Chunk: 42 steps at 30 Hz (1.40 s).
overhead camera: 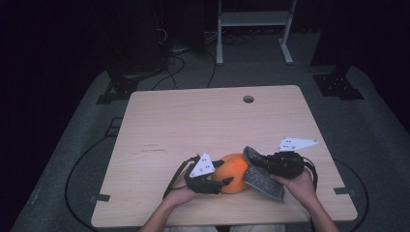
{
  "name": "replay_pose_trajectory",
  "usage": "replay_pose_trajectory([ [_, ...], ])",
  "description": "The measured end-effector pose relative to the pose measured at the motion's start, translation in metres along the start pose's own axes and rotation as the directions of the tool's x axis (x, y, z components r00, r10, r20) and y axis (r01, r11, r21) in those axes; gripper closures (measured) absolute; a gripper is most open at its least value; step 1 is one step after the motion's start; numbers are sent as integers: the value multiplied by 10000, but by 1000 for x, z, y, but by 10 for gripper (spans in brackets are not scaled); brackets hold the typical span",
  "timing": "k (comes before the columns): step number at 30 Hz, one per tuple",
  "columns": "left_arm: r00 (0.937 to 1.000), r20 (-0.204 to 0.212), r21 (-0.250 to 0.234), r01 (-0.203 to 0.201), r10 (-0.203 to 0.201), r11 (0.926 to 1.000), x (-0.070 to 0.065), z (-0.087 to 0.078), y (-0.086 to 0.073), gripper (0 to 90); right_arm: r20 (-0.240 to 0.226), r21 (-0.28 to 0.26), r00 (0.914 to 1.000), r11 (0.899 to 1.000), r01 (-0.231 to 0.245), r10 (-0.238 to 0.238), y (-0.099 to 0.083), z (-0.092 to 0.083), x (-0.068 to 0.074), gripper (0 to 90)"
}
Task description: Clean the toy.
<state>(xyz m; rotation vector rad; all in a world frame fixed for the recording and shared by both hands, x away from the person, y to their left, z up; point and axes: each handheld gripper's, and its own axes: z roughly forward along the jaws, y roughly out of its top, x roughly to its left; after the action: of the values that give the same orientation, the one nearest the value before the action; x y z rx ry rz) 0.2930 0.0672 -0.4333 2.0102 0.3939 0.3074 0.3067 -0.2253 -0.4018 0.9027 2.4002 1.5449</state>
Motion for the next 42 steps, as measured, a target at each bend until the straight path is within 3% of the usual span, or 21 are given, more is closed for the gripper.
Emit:
replay_pose_trajectory([
  [3,10000,-7,-104,7,-7,9999,-3,4,0,382,-375,-169,9978,9984,535,-541,8,-1,14,804],
  [5,9999,91,-209,-136,138,9997,-4,2,0,372,-212,48,9953,9955,942,-941,10,4,21,804],
  [6,9995,173,-336,-254,260,9991,-4,0,0,346,-230,135,9954,9956,931,-927,9,7,21,804],
  [8,9993,276,-525,-220,234,9984,0,-5,0,237,-417,192,9959,9965,810,-802,6,10,19,804],
  [10,9997,231,-235,78,-72,9997,5,-5,-2,166,-425,183,9962,9969,770,-762,5,8,17,804],
  [12,9992,351,156,190,-195,9997,7,1,-8,173,-434,124,9967,9975,693,-687,3,7,13,804],
  [15,9994,311,21,134,-135,9999,6,1,-11,244,-267,137,9986,9988,471,-467,-2,6,2,804],
  [19,9998,211,-8,17,-17,10000,4,1,-10,261,261,26,9992,9996,-291,290,-12,-2,-17,803],
  [20,9998,219,12,13,-13,10000,4,1,-11,261,430,12,9987,9996,-287,286,-13,-6,-18,804],
  [22,9998,186,23,26,-26,10000,4,1,-11,260,329,-109,9990,9995,-298,301,-10,-11,-16,804],
  [27,9999,99,96,82,-83,9999,2,3,-8,269,-459,-418,9963,9966,712,-731,10,-7,15,804],
  [29,9991,414,7,133,-133,9999,1,3,-8,277,-206,-176,9934,9935,1124,-1127,13,1,26,803],
  [31,9977,683,17,41,-42,10000,3,1,-8,273,-79,92,9917,9916,1288,-1287,10,8,26,803],
  [34,9977,684,-93,8,-2,10000,4,1,-10,254,-303,27,9953,9958,919,-918,4,8,20,803],
  [37,9988,492,-249,70,-58,9997,2,5,-9,246,-112,28,9970,9971,760,-760,2,4,13,803],
  [42,9990,341,-309,-271,281,9992,-4,8,-7,251,240,56,9996,9998,176,-178,-6,-3,-5,803],
])
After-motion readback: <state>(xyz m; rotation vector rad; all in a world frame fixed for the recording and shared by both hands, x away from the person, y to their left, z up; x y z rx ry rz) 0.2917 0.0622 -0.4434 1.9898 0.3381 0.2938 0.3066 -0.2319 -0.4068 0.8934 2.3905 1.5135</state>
